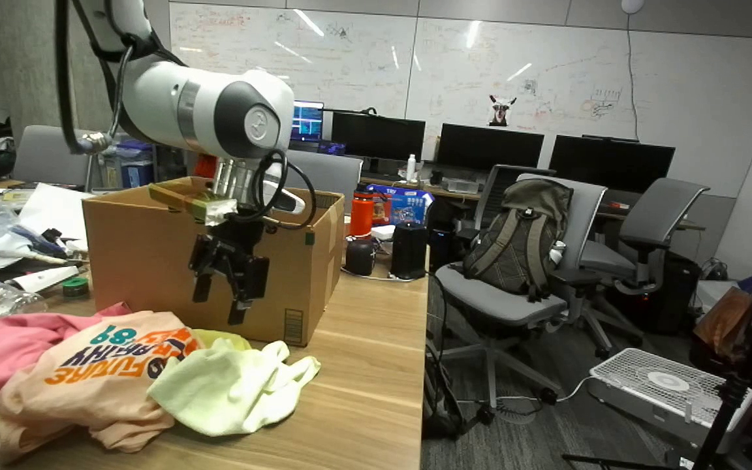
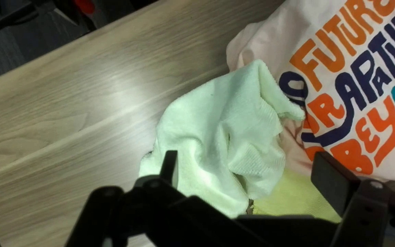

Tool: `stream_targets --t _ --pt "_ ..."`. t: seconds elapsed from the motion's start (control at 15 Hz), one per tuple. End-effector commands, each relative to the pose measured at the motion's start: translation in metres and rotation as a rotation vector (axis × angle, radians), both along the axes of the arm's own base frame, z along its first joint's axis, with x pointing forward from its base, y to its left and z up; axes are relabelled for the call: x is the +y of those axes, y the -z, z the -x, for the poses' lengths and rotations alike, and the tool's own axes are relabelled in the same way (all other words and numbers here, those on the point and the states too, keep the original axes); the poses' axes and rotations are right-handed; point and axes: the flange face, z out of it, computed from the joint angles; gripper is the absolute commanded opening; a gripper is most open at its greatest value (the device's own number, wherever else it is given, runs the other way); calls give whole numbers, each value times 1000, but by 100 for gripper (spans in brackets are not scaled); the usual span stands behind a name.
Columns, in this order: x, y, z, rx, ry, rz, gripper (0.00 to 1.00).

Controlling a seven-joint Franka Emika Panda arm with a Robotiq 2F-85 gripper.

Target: Put the three objects into the cardboard box

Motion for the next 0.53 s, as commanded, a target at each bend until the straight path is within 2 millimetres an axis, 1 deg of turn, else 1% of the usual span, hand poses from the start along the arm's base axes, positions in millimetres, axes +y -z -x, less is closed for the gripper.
stream_targets --t 0.0,0.33,0.47 --pt "-8 7 -5 24 34 -51 100" --pt "-16 20 -3 49 50 -43 100" --pt "-16 25 -2 58 45 -44 100"
